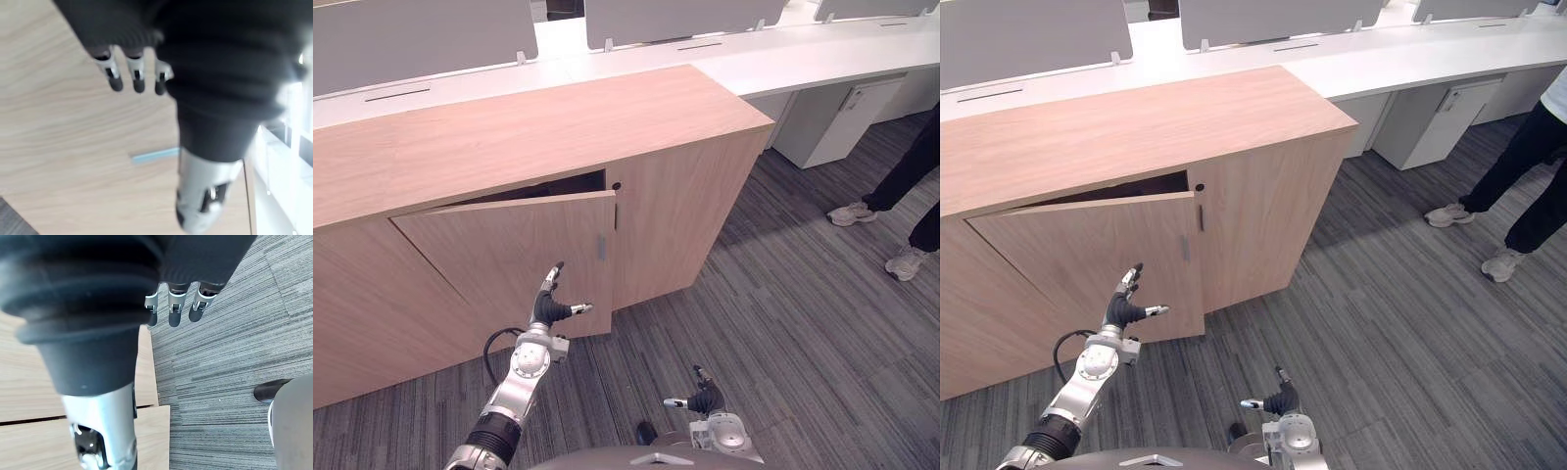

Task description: Walk over to the cabinet, pick up the folder, carry it to the office cabinet, place the folder inside the office cabinet, then close the office cabinet door

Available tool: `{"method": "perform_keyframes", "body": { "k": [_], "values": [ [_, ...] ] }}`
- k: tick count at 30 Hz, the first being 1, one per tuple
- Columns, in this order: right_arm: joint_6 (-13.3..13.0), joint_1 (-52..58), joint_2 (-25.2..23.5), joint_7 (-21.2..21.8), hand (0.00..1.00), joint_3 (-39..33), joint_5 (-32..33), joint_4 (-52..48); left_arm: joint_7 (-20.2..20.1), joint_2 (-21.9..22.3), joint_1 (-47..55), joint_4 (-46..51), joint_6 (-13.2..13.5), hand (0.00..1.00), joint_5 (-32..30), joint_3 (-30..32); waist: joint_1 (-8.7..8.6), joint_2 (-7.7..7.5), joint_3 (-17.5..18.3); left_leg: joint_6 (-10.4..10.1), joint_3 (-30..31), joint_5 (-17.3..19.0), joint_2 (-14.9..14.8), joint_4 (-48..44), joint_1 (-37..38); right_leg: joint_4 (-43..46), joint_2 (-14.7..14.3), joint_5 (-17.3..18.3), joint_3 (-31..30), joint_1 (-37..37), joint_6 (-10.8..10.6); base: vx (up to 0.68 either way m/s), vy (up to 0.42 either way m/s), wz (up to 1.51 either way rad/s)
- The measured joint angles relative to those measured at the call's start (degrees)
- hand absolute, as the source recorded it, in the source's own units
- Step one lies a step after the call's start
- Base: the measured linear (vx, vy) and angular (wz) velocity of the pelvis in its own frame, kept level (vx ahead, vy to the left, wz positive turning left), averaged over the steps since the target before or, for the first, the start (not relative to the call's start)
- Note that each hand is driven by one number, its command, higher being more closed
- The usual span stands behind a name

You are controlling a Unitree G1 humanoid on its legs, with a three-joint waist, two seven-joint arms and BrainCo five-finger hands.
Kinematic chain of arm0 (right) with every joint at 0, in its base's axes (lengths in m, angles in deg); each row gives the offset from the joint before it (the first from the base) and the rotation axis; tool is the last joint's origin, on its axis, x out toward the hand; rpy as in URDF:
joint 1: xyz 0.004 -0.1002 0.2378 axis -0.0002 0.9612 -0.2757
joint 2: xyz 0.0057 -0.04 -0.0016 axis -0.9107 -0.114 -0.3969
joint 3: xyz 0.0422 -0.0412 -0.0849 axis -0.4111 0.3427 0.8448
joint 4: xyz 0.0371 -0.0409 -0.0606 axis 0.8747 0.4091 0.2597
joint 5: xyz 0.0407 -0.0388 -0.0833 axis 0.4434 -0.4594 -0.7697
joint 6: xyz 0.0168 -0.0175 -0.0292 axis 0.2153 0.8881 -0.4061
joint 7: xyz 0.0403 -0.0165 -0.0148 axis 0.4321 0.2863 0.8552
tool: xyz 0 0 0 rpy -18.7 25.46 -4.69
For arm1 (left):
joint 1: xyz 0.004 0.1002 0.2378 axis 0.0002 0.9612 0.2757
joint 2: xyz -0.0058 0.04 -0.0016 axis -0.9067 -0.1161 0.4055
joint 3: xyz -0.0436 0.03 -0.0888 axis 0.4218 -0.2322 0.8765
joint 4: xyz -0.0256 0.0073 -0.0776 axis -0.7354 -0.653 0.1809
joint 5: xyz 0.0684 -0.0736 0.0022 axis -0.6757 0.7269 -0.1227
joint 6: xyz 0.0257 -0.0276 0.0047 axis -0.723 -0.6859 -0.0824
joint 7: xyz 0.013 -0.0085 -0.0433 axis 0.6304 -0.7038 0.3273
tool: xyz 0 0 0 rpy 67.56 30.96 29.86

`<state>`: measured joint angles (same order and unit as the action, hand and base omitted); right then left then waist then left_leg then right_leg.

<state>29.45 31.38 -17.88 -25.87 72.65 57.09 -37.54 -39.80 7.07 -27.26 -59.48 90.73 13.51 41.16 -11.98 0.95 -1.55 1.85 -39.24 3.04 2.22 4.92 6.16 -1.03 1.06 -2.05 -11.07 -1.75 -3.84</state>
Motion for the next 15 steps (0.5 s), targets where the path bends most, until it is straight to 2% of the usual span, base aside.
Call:
{"method": "perform_keyframes", "body": {
  "k": [5, 7, 10, 12, 15],
  "values": [
    [0.0, -0.3, -0.1, -0.1, 0.00, -0.3, 0.5, 1.6, -0.7, -0.1, 2.4, 0.1, 0.0, 0.00, 0.5, 0.1, 0.38, -0.49, -0.1, 0.0, 1.6, 0.0, 0.3, 0.0, 0.1, -0.9, 0.7, -0.3, 1.7, 1.3, -0.1, -0.02, -0.052, 0.18],
    [0.0, -0.3, -0.7, 0.0, 0.00, -1.3, 0.5, 1.9, -1.8, -0.1, 4.0, 0.1, 0.0, 0.00, 1.0, 0.1, 1.12, -0.93, -0.2, 0.1, 2.4, -0.1, 0.4, 0.0, 0.1, -1.2, 0.7, -0.3, 2.5, 1.8, -0.1, -0.01, -0.053, 0.19],
    [0.0, -0.2, -1.0, 0.0, 0.00, -1.8, 0.7, 2.4, -3.1, -0.8, 6.3, -0.7, -0.1, 0.00, 1.4, 0.1, 1.34, -0.95, -0.3, 0.1, 3.0, -0.1, 0.3, 0.0, 0.1, -1.3, 0.7, -0.3, 3.0, 2.2, -0.1, 0.00, -0.057, 0.11],
    [0.0, -0.4, -1.0, 0.0, 0.00, -2.1, 1.7, 3.1, -4.1, -1.3, 6.6, -3.6, -0.4, 0.00, 1.3, 0.1, 1.40, -0.98, -0.3, 0.2, 3.4, -0.1, 0.3, 0.0, 0.4, -1.5, 0.7, -0.2, 3.8, 2.7, 0.0, 0.00, -0.064, 0.13],
    [0.0, -1.3, -0.9, 0.1, 0.00, -2.2, 2.1, 4.0, -5.5, -1.4, 8.4, -7.7, -0.7, 0.00, -0.9, 1.6, 2.39, -1.14, -0.6, 0.1, 3.6, -0.1, 0.1, -0.8, 0.9, -1.7, 0.7, -0.2, 3.8, 3.5, 0.0, -0.01, -0.059, 0.04]
  ]
}}
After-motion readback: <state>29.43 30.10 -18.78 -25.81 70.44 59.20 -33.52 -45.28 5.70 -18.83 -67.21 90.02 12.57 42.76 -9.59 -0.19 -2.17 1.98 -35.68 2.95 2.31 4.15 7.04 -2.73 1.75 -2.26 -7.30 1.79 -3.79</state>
